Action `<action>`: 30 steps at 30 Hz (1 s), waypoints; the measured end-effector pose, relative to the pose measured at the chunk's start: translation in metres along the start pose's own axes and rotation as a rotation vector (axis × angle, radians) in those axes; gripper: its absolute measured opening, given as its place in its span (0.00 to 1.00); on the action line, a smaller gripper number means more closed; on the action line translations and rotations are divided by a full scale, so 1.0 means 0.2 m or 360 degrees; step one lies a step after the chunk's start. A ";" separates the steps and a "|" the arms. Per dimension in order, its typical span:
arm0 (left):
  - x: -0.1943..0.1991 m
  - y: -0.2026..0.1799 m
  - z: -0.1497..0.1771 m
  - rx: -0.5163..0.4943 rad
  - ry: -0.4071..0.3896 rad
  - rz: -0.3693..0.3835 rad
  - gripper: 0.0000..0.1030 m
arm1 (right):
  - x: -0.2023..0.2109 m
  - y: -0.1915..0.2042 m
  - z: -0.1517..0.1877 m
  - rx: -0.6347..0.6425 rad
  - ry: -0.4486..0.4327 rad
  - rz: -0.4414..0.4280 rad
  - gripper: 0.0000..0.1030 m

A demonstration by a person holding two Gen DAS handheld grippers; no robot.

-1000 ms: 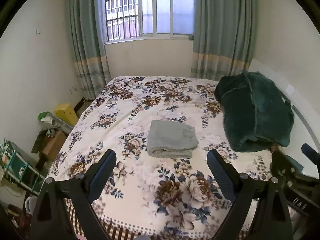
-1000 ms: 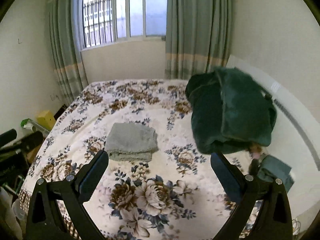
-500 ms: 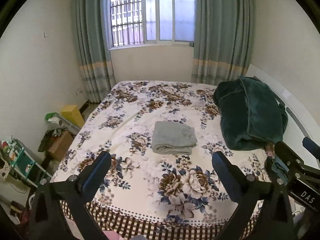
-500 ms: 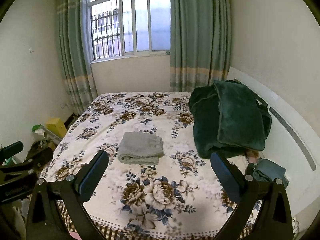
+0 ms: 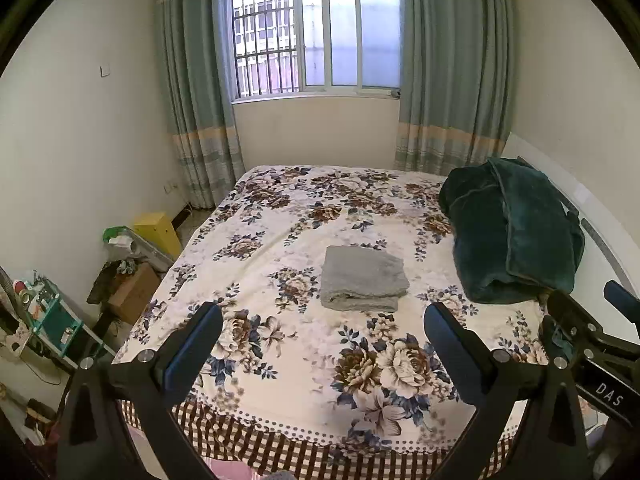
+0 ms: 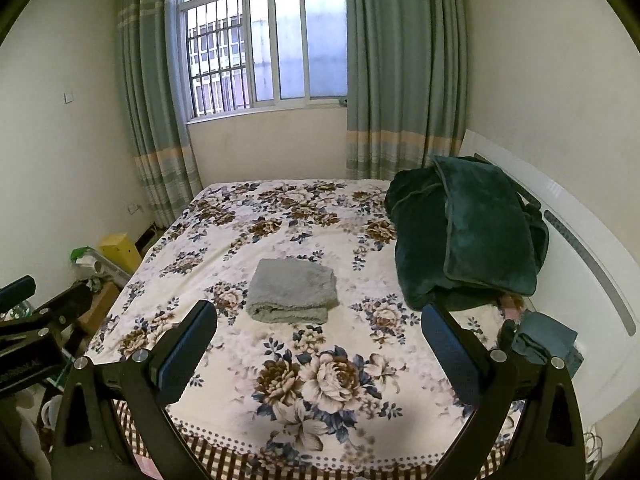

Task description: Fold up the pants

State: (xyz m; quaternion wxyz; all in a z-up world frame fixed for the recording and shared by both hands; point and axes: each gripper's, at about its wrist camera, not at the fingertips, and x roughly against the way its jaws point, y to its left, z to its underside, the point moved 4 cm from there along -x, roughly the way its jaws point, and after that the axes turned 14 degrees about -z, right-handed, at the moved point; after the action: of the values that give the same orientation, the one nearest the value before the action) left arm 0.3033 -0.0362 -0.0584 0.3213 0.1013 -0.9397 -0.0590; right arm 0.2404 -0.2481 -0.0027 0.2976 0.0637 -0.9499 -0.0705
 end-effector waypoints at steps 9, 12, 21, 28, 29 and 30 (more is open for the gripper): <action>0.01 0.01 0.00 0.0006 0.0004 0.0002 1.00 | -0.04 0.02 -0.01 0.0011 0.0014 -0.0034 1.00; 0.01 0.02 -0.01 0.0012 0.0004 0.0001 1.00 | -0.06 0.02 -0.01 0.0016 0.0022 -0.0042 1.00; 0.01 0.03 0.00 0.0017 0.0008 0.0011 1.00 | -0.07 0.01 0.00 0.0025 0.0030 -0.0050 1.00; 0.01 0.04 0.00 0.0020 0.0007 0.0019 1.00 | -0.07 0.03 0.00 0.0036 0.0017 -0.0056 1.00; 0.02 0.04 0.00 0.0025 0.0007 0.0016 1.00 | -0.07 0.03 0.01 0.0035 0.0018 -0.0056 1.00; 0.02 0.04 -0.01 0.0023 0.0002 0.0015 1.00 | -0.07 0.03 0.01 0.0033 0.0018 -0.0056 1.00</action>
State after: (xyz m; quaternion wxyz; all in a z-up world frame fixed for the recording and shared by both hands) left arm 0.3001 -0.0294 -0.0541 0.3215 0.0993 -0.9403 -0.0506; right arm 0.2506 -0.2403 -0.0107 0.3010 0.0840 -0.9477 -0.0656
